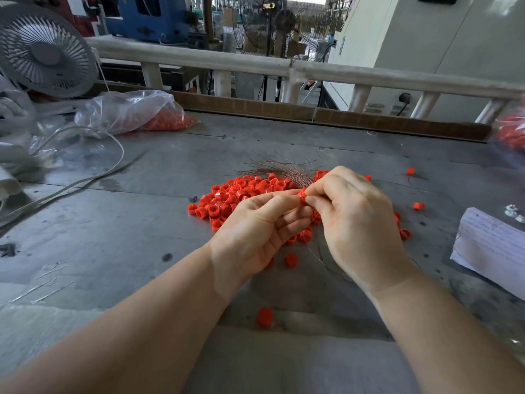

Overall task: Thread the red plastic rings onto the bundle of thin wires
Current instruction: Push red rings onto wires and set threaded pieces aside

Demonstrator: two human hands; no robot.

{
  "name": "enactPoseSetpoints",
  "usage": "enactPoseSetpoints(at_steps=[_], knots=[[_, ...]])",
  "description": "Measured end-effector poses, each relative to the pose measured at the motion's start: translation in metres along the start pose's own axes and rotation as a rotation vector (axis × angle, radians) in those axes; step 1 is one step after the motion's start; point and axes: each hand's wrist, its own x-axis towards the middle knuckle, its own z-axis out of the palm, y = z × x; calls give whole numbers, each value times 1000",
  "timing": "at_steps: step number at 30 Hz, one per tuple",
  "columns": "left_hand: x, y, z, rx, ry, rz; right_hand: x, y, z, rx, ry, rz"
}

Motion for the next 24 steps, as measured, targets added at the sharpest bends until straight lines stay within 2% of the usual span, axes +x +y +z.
enactPoseSetpoints(at_steps=[10,20,24], knots=[[1,2,-4,19,12,15,0,1,-2,210,-60,67],[0,-2,-2,77,17,40,-3,1,-6,-27,-13,-41],[-1,-2,-2,95,3,59,-3,0,-6,-47,-15,-48]])
